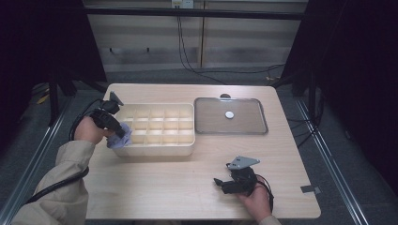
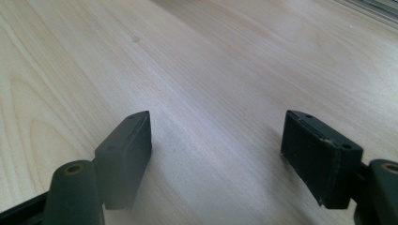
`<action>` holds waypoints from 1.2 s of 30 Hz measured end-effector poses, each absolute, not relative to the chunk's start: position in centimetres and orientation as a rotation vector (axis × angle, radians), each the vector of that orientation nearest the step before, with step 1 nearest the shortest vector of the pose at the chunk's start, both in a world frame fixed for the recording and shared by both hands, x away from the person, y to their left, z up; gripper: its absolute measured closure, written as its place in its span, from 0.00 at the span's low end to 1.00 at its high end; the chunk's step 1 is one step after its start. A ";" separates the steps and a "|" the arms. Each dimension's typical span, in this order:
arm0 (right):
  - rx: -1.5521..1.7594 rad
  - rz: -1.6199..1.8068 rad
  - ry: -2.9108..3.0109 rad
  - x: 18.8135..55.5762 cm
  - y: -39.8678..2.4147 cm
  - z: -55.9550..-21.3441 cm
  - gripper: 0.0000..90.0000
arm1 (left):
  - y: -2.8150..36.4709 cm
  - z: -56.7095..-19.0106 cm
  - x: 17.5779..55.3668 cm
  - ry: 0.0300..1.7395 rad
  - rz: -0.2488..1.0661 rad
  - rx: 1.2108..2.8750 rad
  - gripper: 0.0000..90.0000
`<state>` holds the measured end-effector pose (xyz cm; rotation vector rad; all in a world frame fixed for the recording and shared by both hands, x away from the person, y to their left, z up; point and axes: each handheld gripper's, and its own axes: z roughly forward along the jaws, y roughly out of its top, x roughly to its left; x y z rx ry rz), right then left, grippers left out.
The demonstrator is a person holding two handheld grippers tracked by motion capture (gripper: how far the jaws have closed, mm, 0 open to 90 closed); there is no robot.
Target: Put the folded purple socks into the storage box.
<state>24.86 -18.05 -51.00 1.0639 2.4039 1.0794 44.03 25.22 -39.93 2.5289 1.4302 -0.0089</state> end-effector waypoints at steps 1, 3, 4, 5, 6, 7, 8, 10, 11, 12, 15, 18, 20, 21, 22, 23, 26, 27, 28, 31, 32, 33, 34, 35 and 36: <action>1.064 1.079 2.404 24.9 -18.1 -51.0 0.27 | 25.2 -40.1 44.0 1.437 -0.012 2.531 0.82; 1.064 1.079 2.404 24.9 -18.1 -51.0 0.27 | 25.1 -40.3 44.1 1.447 -0.013 2.536 0.82; 1.064 1.079 2.404 24.9 -18.1 -51.0 0.27 | 25.1 -40.3 44.0 1.446 -0.014 2.545 0.83; 1.064 1.079 2.404 24.9 -18.1 -51.0 0.27 | 25.0 -40.5 44.0 1.446 -0.005 2.550 0.83; 1.065 1.079 2.404 24.9 -18.1 -51.0 0.27 | 25.0 -40.6 44.0 1.448 -0.007 2.556 0.83; 1.064 1.080 2.404 24.9 -18.1 -51.0 0.27 | 24.9 -40.7 44.0 1.450 -0.001 2.565 0.83; 1.064 1.080 2.404 24.9 -18.1 -51.0 0.27 | 24.9 -40.9 44.0 1.453 -0.005 2.573 0.83; 1.064 1.080 2.404 24.9 -18.1 -51.0 0.27 | 24.8 -41.2 44.0 1.458 0.002 2.576 0.83; 1.064 1.079 2.404 24.9 -18.1 -51.0 0.27 | 24.9 -41.3 44.0 1.455 -0.004 2.580 0.83; 1.064 1.079 2.404 24.9 -18.1 -51.0 0.27 | 24.9 -41.3 44.0 1.455 -0.004 2.580 0.83; 1.064 1.080 2.404 24.9 -18.1 -51.0 0.27 | 25.0 -41.6 43.8 1.460 0.008 2.576 0.83; 1.065 1.079 2.404 24.9 -18.1 -51.0 0.27 | 24.9 -41.9 43.7 1.480 0.006 2.571 0.83; 1.064 1.079 2.404 24.9 -18.1 -51.0 0.27 | 25.0 -41.9 43.7 1.476 0.010 2.567 0.83; 1.064 1.079 2.404 24.9 -18.0 -51.0 0.27 | 25.0 -42.0 43.6 1.483 0.015 2.559 0.83; 1.064 1.079 2.404 24.9 -18.0 -51.0 0.27 | 25.0 -42.0 43.6 1.483 0.015 2.559 0.83; 1.066 1.078 2.404 24.9 -18.0 -51.0 0.27 | 25.0 -42.1 43.5 1.483 0.017 2.568 0.83; 1.065 1.078 2.407 24.9 -18.0 -51.0 0.27 | 24.9 -42.3 43.4 1.497 0.017 2.566 0.83; 1.064 1.077 2.406 24.9 -18.0 -51.0 0.27 | 25.0 -42.4 43.4 1.496 0.016 2.564 0.83; 1.066 1.077 2.407 24.9 -18.0 -51.0 0.27 | 25.0 -42.4 43.4 1.493 0.022 2.560 0.83; 1.064 1.077 2.407 24.9 -18.0 -51.0 0.27 | 25.0 -42.6 43.2 1.490 0.036 2.562 0.83; 1.066 1.077 2.407 24.9 -18.0 -51.0 0.27 | 25.0 -42.6 43.2 1.481 0.034 2.571 0.83; 1.067 1.077 2.407 24.9 -18.0 -51.0 0.27 | 25.0 -42.7 43.1 1.481 0.041 2.563 0.83; 1.067 1.077 2.407 24.9 -18.0 -51.0 0.27 | 25.0 -42.7 43.1 1.477 0.052 2.563 0.83; 1.067 1.077 2.407 24.9 -18.0 -51.0 0.27 | 25.0 -42.8 43.1 1.477 0.053 2.560 0.83; 1.067 1.077 2.407 24.9 -18.0 -51.0 0.27 | 25.0 -42.9 43.0 1.478 0.054 2.560 0.83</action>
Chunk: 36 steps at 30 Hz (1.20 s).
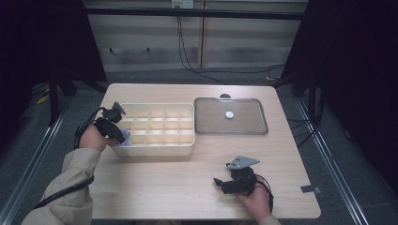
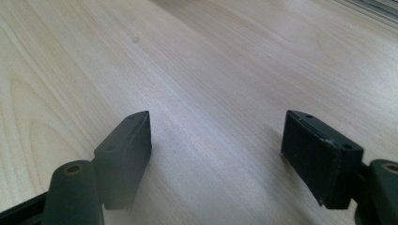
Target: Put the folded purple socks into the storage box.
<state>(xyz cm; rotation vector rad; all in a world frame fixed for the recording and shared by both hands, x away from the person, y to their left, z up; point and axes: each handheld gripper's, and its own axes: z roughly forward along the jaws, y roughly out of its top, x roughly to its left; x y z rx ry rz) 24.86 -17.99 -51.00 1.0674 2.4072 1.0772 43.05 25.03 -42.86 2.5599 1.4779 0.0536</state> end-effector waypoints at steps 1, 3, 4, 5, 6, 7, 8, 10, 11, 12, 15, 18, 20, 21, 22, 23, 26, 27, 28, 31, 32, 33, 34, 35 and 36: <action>1.067 1.077 2.407 24.9 -18.0 -51.0 0.27 | 25.0 -42.9 43.0 1.480 0.057 2.562 0.82; 1.067 1.077 2.407 24.9 -18.0 -51.0 0.27 | 24.9 -42.9 43.0 1.480 0.072 2.567 0.82; 1.067 1.077 2.408 24.9 -18.0 -51.0 0.27 | 24.9 -43.0 43.0 1.475 0.071 2.569 0.81; 1.067 1.077 2.408 24.9 -18.0 -51.0 0.27 | 25.0 -43.0 42.9 1.490 0.067 2.554 0.81; 1.067 1.077 2.407 24.9 -18.0 -51.0 0.27 | 25.1 -43.0 42.9 1.486 0.061 2.554 0.81; 1.067 1.077 2.408 24.9 -18.0 -51.0 0.27 | 25.1 -43.0 42.9 1.492 0.064 2.542 0.80; 1.067 1.077 2.408 24.9 -18.0 -51.0 0.27 | 25.1 -43.0 42.9 1.498 0.064 2.538 0.80; 1.067 1.077 2.407 24.9 -18.0 -51.0 0.27 | 25.2 -42.9 42.9 1.514 0.061 2.521 0.77; 1.067 1.077 2.408 24.9 -18.0 -51.0 0.27 | 25.3 -42.8 42.9 1.512 0.061 2.516 0.77; 1.067 1.077 2.408 24.9 -18.0 -51.0 0.27 | 25.3 -42.7 42.9 1.515 0.057 2.507 0.77; 1.068 1.077 2.408 24.9 -18.0 -51.0 0.27 | 25.3 -42.4 42.9 1.519 0.062 2.507 0.75; 1.071 1.077 2.408 24.9 -18.0 -51.0 0.27 | 25.2 -41.8 42.9 1.521 0.055 2.491 0.71; 1.071 1.077 2.408 24.9 -18.0 -51.0 0.27 | 25.1 -41.5 42.9 1.521 0.061 2.488 0.68; 1.070 1.077 2.408 24.9 -18.0 -51.0 0.27 | 25.1 -41.4 42.9 1.522 0.058 2.490 0.67; 1.070 1.077 2.408 24.9 -18.0 -51.0 0.27 | 25.1 -41.3 43.0 1.519 0.058 2.493 0.66; 1.070 1.077 2.408 24.9 -18.0 -51.0 0.27 | 25.1 -41.3 43.0 1.519 0.058 2.493 0.66; 1.070 1.077 2.408 24.9 -18.0 -51.0 0.27 | 25.0 -40.9 43.0 1.514 0.053 2.491 0.64; 1.071 1.077 2.409 24.9 -18.0 -51.0 0.27 | 25.0 -40.8 43.0 1.513 0.052 2.490 0.64; 1.071 1.077 2.409 24.9 -18.0 -51.0 0.27 | 25.0 -40.7 43.0 1.511 0.052 2.493 0.64; 1.070 1.077 2.409 24.9 -18.0 -51.0 0.27 | 24.9 -40.5 43.0 1.515 0.057 2.483 0.64; 1.070 1.077 2.409 24.9 -18.0 -51.0 0.27 | 24.8 -40.4 43.0 1.509 0.045 2.481 0.64; 1.070 1.077 2.410 24.9 -18.0 -51.0 0.27 | 24.8 -40.2 43.0 1.506 0.045 2.485 0.64; 1.071 1.079 2.407 24.9 -17.9 -51.0 0.27 | 24.8 -40.1 43.0 1.504 0.044 2.490 0.64; 1.072 1.079 2.407 24.9 -17.9 -51.0 0.27 | 24.9 -40.0 43.1 1.508 0.046 2.484 0.64; 1.072 1.079 2.407 24.9 -17.9 -51.0 0.27 | 24.9 -39.9 43.1 1.502 0.048 2.488 0.64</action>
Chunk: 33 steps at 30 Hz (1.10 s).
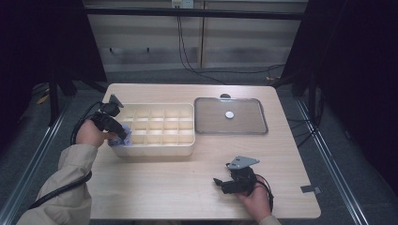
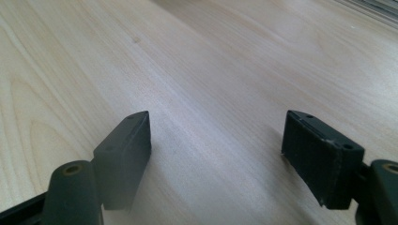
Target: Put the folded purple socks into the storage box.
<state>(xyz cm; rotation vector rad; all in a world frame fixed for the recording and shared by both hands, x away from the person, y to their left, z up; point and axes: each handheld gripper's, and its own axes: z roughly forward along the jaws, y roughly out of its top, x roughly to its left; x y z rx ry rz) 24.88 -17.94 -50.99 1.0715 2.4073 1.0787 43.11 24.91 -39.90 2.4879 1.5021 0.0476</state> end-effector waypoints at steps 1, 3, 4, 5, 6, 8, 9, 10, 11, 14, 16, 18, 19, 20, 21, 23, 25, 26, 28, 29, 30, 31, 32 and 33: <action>1.071 1.079 2.407 24.9 -17.9 -51.0 0.27 | 24.9 -39.8 43.1 1.504 0.046 2.487 0.64; 1.074 1.078 2.408 24.9 -17.9 -51.0 0.27 | 24.9 -39.6 43.1 1.511 0.057 2.476 0.64; 1.075 1.077 2.408 24.9 -17.9 -51.0 0.27 | 25.0 -39.6 43.1 1.510 0.061 2.472 0.64; 1.075 1.077 2.408 24.9 -17.9 -51.0 0.27 | 25.0 -39.5 43.1 1.514 0.057 2.472 0.64; 1.077 1.078 2.408 24.9 -17.9 -51.0 0.27 | 25.0 -39.4 43.1 1.513 0.057 2.465 0.63; 1.075 1.077 2.408 24.9 -17.9 -51.0 0.27 | 25.2 -39.1 43.1 1.516 0.057 2.466 0.63; 1.077 1.078 2.408 24.9 -17.9 -51.0 0.27 | 25.2 -39.0 43.1 1.512 0.060 2.460 0.63; 1.076 1.078 2.408 24.9 -17.9 -51.0 0.27 | 25.2 -39.0 43.1 1.512 0.060 2.460 0.63; 1.074 1.078 2.407 24.9 -17.9 -51.0 0.27 | 25.3 -38.9 43.1 1.509 0.060 2.462 0.63; 1.075 1.078 2.407 24.9 -17.9 -51.0 0.27 | 25.3 -38.4 43.2 1.507 0.048 2.467 0.63; 1.071 1.078 2.406 24.9 -17.9 -51.0 0.27 | 25.2 -38.2 43.3 1.505 0.050 2.462 0.63; 1.073 1.078 2.407 24.9 -17.9 -51.0 0.27 | 25.2 -37.9 43.4 1.504 0.057 2.468 0.64; 1.077 1.077 2.407 24.9 -17.9 -51.0 0.27 | 25.1 -37.7 43.4 1.505 0.051 2.467 0.64; 1.075 1.078 2.407 24.9 -17.9 -51.0 0.27 | 25.1 -37.6 43.5 1.503 0.054 2.463 0.64; 1.074 1.078 2.406 24.9 -17.9 -51.0 0.27 | 25.1 -37.5 43.6 1.503 0.065 2.467 0.64; 1.077 1.077 2.407 24.9 -17.9 -51.0 0.27 | 25.0 -37.2 43.7 1.506 0.051 2.470 0.65; 1.073 1.079 2.406 24.9 -17.9 -51.0 0.27 | 25.0 -37.0 43.7 1.500 0.057 2.476 0.65; 1.075 1.078 2.407 24.9 -17.9 -51.0 0.27 | 25.0 -36.9 43.8 1.501 0.053 2.474 0.65; 1.073 1.078 2.407 24.9 -17.9 -51.0 0.27 | 25.0 -36.7 43.9 1.502 0.053 2.476 0.66; 1.071 1.078 2.406 24.9 -17.9 -51.0 0.27 | 24.9 -36.6 43.9 1.505 0.050 2.466 0.66; 1.072 1.079 2.407 24.9 -17.9 -51.0 0.27 | 24.9 -36.5 43.9 1.496 0.052 2.472 0.66; 1.074 1.078 2.407 24.9 -17.9 -51.0 0.27 | 24.8 -36.4 43.9 1.497 0.053 2.473 0.66; 1.071 1.079 2.406 24.9 -17.9 -51.0 0.27 | 24.8 -36.2 44.0 1.497 0.049 2.477 0.66; 1.073 1.078 2.407 24.9 -17.9 -51.0 0.27 | 24.8 -36.1 44.0 1.495 0.048 2.480 0.66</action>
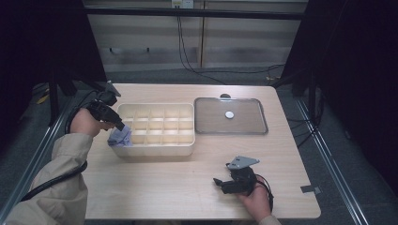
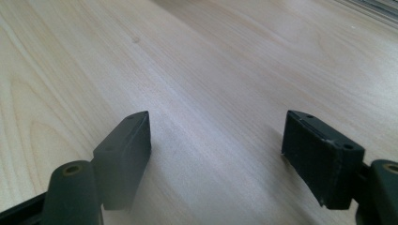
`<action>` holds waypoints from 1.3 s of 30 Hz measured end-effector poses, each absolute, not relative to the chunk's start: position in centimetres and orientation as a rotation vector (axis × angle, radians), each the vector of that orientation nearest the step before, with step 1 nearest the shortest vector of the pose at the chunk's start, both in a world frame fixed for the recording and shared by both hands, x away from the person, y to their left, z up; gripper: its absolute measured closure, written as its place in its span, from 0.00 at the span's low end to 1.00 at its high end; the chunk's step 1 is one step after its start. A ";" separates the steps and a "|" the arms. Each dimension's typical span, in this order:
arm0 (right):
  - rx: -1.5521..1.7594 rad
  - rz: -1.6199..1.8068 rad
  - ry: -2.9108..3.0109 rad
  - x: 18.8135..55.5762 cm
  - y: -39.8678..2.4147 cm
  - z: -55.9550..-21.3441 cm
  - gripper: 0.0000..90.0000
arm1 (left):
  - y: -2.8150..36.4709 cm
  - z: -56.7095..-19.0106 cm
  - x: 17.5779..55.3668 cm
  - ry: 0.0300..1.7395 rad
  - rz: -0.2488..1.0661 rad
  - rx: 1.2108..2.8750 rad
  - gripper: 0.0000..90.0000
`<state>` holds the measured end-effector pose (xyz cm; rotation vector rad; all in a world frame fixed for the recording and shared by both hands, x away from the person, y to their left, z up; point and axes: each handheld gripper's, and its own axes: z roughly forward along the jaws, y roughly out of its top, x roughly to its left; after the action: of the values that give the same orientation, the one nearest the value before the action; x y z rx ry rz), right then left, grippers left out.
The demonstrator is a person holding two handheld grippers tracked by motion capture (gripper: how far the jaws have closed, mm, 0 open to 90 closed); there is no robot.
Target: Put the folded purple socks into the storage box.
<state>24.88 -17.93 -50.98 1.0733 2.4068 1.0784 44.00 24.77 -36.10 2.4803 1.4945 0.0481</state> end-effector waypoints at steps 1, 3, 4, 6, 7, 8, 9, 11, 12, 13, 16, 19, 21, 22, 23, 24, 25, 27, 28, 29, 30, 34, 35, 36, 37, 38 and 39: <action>1.074 1.078 2.407 24.9 -17.9 -51.0 0.27 | 24.7 -36.0 44.0 1.500 0.040 2.472 0.66; 1.075 1.077 2.407 24.9 -17.9 -51.0 0.27 | 24.8 -35.8 44.1 1.490 0.028 2.479 0.66; 1.077 1.077 2.407 24.9 -17.9 -51.0 0.27 | 24.8 -35.8 44.2 1.501 0.024 2.474 0.66; 1.074 1.079 2.407 24.9 -17.9 -51.0 0.27 | 24.9 -35.7 44.2 1.508 0.027 2.466 0.66; 1.071 1.079 2.407 24.9 -17.9 -51.0 0.27 | 24.9 -35.6 44.2 1.507 0.026 2.470 0.66; 1.075 1.078 2.407 24.9 -17.9 -51.0 0.27 | 24.9 -35.5 44.2 1.507 0.026 2.468 0.66; 1.072 1.079 2.407 24.9 -17.9 -51.0 0.27 | 24.9 -35.4 44.2 1.504 0.025 2.471 0.66; 1.079 1.077 2.408 24.9 -17.9 -51.0 0.27 | 24.9 -35.2 44.2 1.501 0.029 2.470 0.67; 1.080 1.077 2.407 24.9 -17.9 -51.0 0.27 | 24.9 -35.1 44.2 1.502 0.027 2.472 0.67; 1.078 1.077 2.408 24.9 -17.9 -51.0 0.27 | 24.9 -35.0 44.3 1.503 0.026 2.472 0.67; 1.068 1.081 2.407 24.9 -17.9 -51.0 0.27 | 24.9 -34.8 44.3 1.501 0.026 2.473 0.69; 1.069 1.080 2.407 24.9 -17.9 -51.0 0.27 | 24.9 -34.6 44.4 1.499 0.024 2.480 0.71; 1.065 1.081 2.406 24.9 -17.9 -51.0 0.27 | 25.0 -34.5 44.5 1.491 0.021 2.486 0.73; 1.067 1.080 2.406 24.9 -17.9 -51.0 0.27 | 24.9 -34.4 44.5 1.497 0.022 2.485 0.74; 1.067 1.081 2.407 24.9 -17.9 -51.0 0.27 | 24.9 -34.4 44.5 1.502 0.016 2.480 0.75; 1.070 1.081 2.406 24.9 -17.9 -51.0 0.27 | 24.9 -34.4 44.5 1.502 0.016 2.480 0.77; 1.070 1.081 2.406 24.9 -17.9 -51.0 0.27 | 24.9 -34.4 44.5 1.502 0.013 2.480 0.78; 1.067 1.081 2.407 24.9 -17.9 -51.0 0.27 | 24.8 -34.3 44.5 1.505 0.004 2.487 0.80; 1.065 1.081 2.406 24.9 -17.9 -51.0 0.27 | 24.8 -34.4 44.6 1.502 0.006 2.492 0.81; 1.067 1.081 2.407 24.9 -17.9 -51.0 0.27 | 24.8 -34.4 44.6 1.502 0.000 2.495 0.85; 1.068 1.081 2.407 24.9 -17.9 -51.0 0.27 | 24.8 -34.4 44.6 1.500 0.001 2.496 0.88; 1.068 1.081 2.406 24.9 -17.9 -51.0 0.27 | 24.7 -34.7 44.7 1.496 -0.013 2.513 1.00; 1.064 1.081 2.406 24.9 -17.9 -51.0 0.27 | 24.7 -34.8 44.7 1.501 -0.020 2.512 1.00; 1.064 1.081 2.406 24.9 -17.9 -51.0 0.27 | 24.7 -34.9 44.7 1.501 -0.011 2.512 1.00; 1.066 1.081 2.407 24.9 -17.9 -51.0 0.27 | 24.7 -35.0 44.7 1.508 -0.007 2.509 1.00; 1.066 1.081 2.407 24.9 -17.9 -51.0 0.27 | 24.7 -35.1 44.8 1.510 -0.015 2.509 1.00; 1.064 1.081 2.407 24.9 -17.9 -51.0 0.27 | 24.7 -35.2 44.8 1.504 -0.023 2.520 1.00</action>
<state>24.94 -17.94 -51.00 1.0636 2.4065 1.0807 44.84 24.69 -35.15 2.5196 1.5036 -0.0230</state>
